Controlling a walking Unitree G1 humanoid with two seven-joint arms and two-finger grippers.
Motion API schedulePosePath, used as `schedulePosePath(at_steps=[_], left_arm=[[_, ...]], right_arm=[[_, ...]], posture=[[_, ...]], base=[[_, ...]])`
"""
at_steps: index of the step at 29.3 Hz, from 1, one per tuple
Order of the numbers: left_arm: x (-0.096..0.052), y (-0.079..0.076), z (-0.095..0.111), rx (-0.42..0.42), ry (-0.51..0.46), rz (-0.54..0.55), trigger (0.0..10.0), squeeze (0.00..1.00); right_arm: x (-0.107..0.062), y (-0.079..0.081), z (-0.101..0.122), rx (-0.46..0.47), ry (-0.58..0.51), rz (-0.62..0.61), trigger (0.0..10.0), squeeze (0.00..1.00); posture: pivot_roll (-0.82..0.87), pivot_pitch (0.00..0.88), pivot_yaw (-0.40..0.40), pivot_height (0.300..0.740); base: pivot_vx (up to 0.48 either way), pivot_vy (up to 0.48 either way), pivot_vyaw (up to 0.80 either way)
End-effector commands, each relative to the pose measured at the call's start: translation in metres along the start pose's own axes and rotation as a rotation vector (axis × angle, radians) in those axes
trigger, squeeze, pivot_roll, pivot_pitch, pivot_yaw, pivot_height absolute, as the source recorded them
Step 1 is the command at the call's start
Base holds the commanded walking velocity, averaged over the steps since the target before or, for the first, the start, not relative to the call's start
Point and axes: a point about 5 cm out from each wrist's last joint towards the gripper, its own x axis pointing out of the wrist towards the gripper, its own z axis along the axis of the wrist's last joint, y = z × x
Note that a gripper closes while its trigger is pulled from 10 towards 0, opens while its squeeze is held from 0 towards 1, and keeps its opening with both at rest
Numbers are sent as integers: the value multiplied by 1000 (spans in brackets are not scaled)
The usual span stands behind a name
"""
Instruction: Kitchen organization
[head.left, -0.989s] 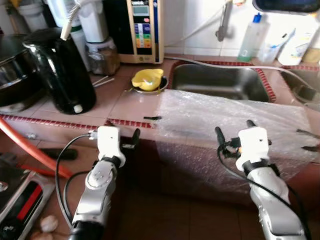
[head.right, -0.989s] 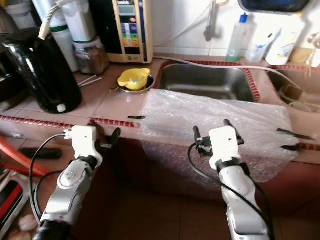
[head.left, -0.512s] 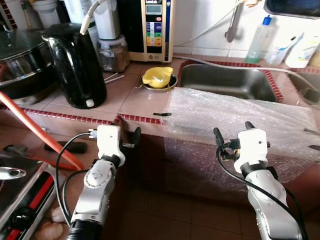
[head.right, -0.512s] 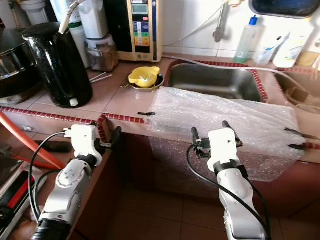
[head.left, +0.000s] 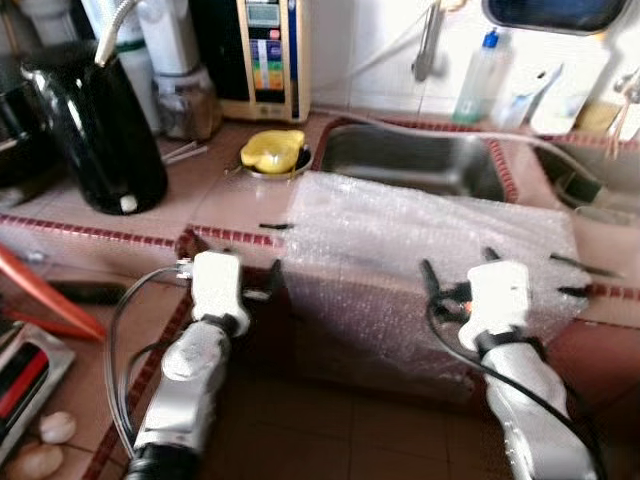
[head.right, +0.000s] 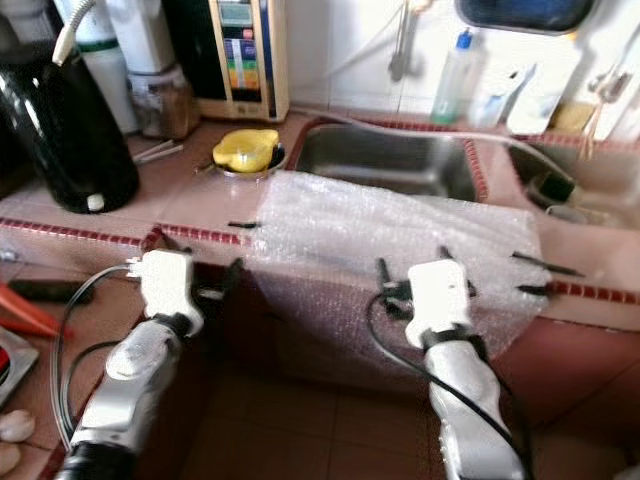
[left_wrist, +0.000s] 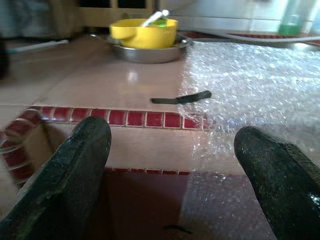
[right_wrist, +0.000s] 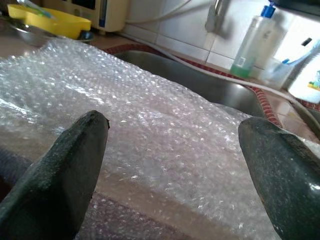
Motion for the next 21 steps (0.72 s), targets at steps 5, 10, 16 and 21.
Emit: schedulePosePath(at_steps=[5, 10, 16, 21], left_arm=[[-1, -2, 7, 41, -5, -62, 10000, 0], [-6, 4, 16, 63, 7, -98, 10000, 0], [-7, 6, 35, 26, -4, -81, 10000, 0], [-4, -4, 37, 1, -27, -76, 10000, 0]], right_arm=[[-2, -5, 1, -10, 0, -22, 10000, 0], [0, -2, 3, -9, -16, -6, 10000, 0], [0, -5, 1, 27, 1, -32, 10000, 0], [-1, -2, 1, 42, 9, -40, 10000, 0]], posture=[[-57, 0, 31, 740], [-44, 0, 35, 740], [-24, 0, 43, 740], [-37, 0, 44, 740]], base=[[0, -197, 0], [0, 0, 0], [0, 0, 0], [0, 0, 0]])
